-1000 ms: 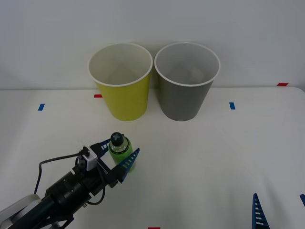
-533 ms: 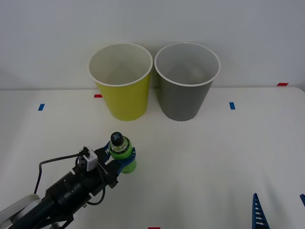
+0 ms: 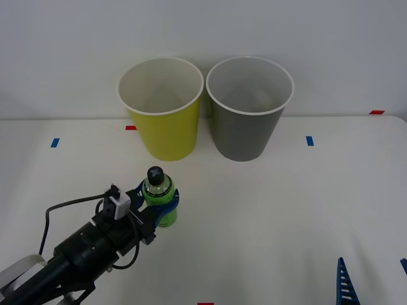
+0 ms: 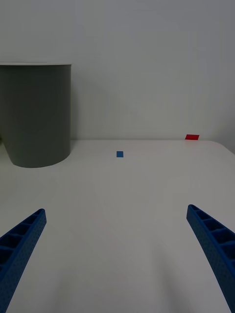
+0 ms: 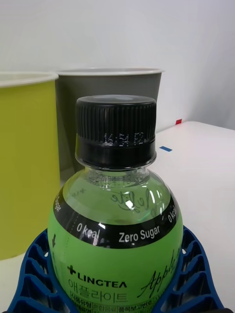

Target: Put cans in the gray bin and PET bottles in the light green bin.

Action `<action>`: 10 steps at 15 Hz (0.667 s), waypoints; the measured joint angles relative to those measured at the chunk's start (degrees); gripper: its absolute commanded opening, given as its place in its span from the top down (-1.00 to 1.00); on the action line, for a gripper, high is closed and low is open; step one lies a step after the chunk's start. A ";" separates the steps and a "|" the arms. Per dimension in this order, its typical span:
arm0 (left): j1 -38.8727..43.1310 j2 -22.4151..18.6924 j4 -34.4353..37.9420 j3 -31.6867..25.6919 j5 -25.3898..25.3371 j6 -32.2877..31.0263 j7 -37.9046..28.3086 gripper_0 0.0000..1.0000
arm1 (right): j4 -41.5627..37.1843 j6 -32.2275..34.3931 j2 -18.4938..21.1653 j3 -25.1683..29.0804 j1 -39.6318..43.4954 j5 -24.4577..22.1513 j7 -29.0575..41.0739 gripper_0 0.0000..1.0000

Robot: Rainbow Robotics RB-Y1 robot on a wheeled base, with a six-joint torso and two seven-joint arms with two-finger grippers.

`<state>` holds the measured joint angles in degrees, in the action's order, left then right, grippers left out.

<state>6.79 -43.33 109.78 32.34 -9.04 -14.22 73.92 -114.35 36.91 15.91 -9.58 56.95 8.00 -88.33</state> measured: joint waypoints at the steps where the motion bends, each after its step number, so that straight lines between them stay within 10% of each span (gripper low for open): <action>1: 2.21 -0.29 4.19 -2.26 0.89 3.91 -0.02 0.99 | 0.00 0.00 0.00 0.00 0.00 0.00 0.00 -0.99; 10: 9.44 0.51 28.83 -16.31 1.20 34.78 0.25 1.00 | 0.00 0.00 0.00 0.00 0.00 0.00 0.00 -0.99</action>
<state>16.24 -42.82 138.61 16.03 -7.85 20.56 74.17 -114.35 36.91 15.91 -9.58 56.95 8.00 -88.33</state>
